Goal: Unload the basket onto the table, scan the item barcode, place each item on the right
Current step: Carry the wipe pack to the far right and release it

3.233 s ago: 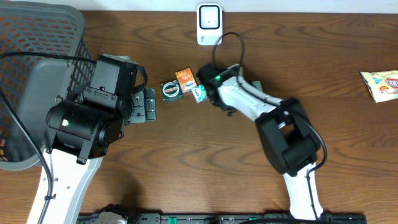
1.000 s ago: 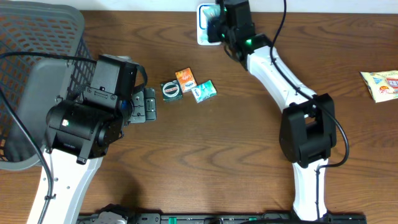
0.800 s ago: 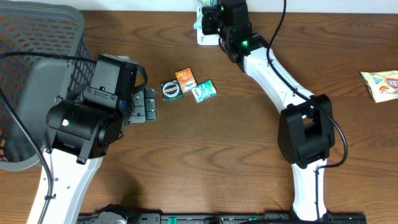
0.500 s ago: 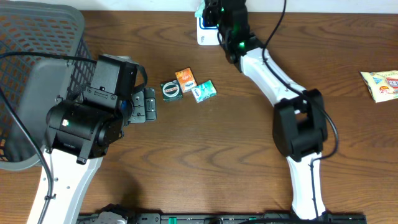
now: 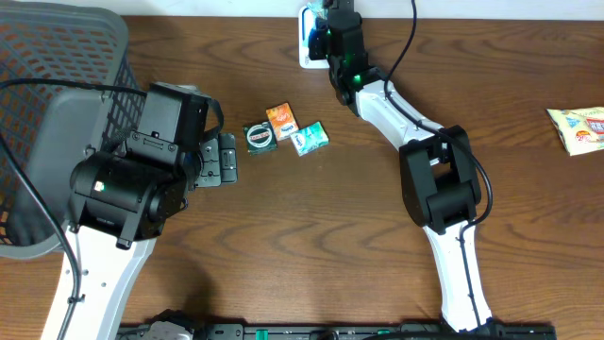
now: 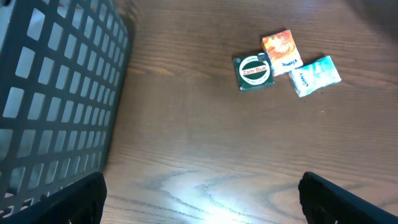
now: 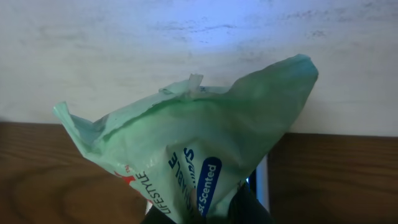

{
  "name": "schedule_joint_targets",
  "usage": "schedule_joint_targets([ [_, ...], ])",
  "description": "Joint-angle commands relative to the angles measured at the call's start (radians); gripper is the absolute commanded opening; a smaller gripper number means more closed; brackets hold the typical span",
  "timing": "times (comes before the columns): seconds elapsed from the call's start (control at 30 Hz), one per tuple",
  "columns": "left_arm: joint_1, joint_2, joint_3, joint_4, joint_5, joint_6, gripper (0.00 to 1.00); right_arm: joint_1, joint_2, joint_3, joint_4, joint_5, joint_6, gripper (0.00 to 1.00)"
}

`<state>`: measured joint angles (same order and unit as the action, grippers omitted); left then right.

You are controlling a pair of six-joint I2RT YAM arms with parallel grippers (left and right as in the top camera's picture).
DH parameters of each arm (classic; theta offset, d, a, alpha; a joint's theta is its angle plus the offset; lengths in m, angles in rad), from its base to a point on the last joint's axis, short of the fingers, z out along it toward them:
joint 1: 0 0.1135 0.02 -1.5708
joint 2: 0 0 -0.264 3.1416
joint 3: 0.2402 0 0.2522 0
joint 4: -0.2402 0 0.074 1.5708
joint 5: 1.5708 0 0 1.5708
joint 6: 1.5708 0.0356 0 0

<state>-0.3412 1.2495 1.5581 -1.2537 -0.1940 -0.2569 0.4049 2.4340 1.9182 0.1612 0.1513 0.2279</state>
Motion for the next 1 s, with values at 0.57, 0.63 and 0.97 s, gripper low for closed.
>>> schedule_joint_targets([
  [0.57, 0.005, 0.005, 0.008, -0.003, -0.017, 0.009, 0.98, -0.297, -0.226, 0.051, -0.567, 0.282, -0.012, 0.01],
  [0.63, 0.005, 0.005, 0.008, -0.003, -0.017, 0.01, 0.98, -0.36, -0.223, 0.049, -0.654, 0.325, -0.012, 0.01],
  [0.97, 0.005, 0.005, 0.008, -0.003, -0.017, 0.009, 0.98, -0.664, -0.221, 0.043, -0.84, 0.192, -0.012, 0.86],
])
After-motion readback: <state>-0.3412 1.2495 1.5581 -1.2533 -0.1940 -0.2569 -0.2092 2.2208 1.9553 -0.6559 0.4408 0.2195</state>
